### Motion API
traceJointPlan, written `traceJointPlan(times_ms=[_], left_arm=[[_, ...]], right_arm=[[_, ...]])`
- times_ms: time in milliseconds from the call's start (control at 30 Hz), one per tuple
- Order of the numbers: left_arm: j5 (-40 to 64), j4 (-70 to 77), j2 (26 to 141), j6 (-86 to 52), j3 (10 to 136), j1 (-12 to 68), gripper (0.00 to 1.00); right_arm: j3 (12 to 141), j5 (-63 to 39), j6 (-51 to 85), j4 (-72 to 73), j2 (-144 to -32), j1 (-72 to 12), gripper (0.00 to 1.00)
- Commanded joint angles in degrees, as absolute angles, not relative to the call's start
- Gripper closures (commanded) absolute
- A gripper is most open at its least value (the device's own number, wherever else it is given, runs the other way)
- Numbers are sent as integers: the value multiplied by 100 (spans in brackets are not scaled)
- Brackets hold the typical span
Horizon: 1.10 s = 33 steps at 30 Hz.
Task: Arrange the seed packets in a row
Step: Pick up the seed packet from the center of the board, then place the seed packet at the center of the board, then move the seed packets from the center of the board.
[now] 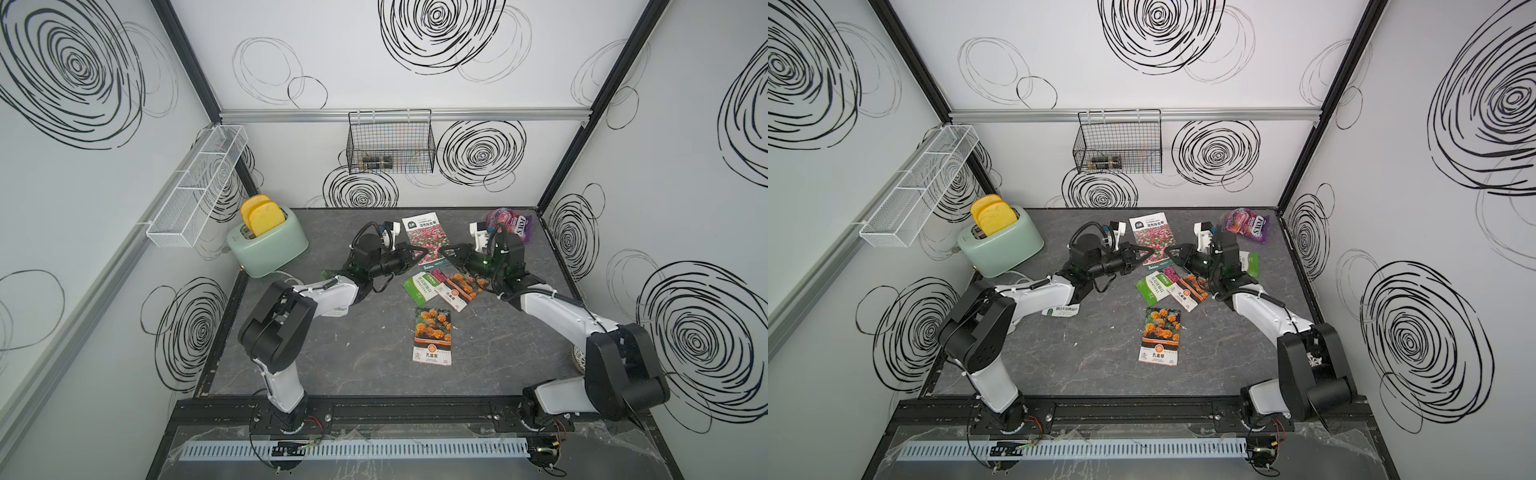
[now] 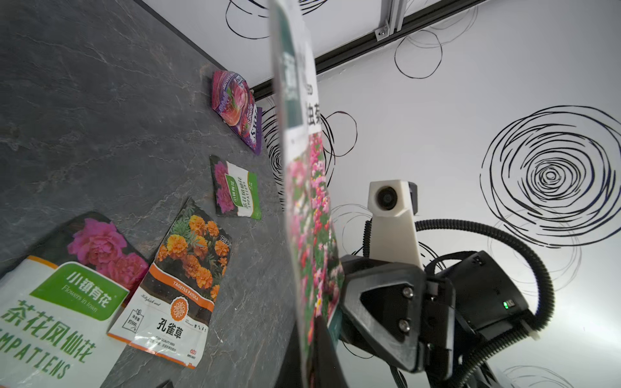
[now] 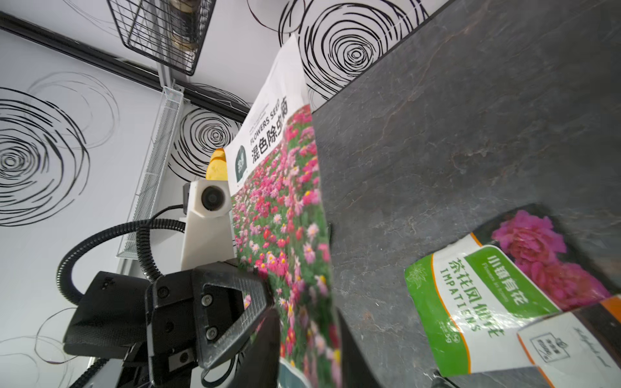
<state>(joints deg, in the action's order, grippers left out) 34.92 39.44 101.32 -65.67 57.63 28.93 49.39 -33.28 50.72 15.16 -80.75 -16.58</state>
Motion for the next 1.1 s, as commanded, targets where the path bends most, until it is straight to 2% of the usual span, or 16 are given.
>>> traceJointPlan(times_ms=[0, 133, 233, 400, 700, 1067], left_arm=[[3659, 3075, 9770, -6102, 5863, 2463, 100], [3674, 1311, 9378, -4914, 5829, 1768, 100], [3537, 266, 9117, -4134, 5705, 1233, 100], [3272, -584, 8882, -3427, 5479, 829, 100], [3045, -1130, 8937, -2835, 5422, 839, 100], [2808, -1611, 9601, -2262, 5844, 1409, 100]], right_arm=[[5510, -2919, 3608, -160, -8366, -1732, 25], [6022, -2783, 2913, -1310, -9052, -1796, 16], [6188, -2779, 2743, -1559, -9526, -2020, 16], [6472, -2881, 2727, -1577, -10138, -2521, 16], [6521, -3226, 2902, -1254, -10911, -2740, 17], [6220, -2971, 2754, -1285, -10922, -1942, 17]])
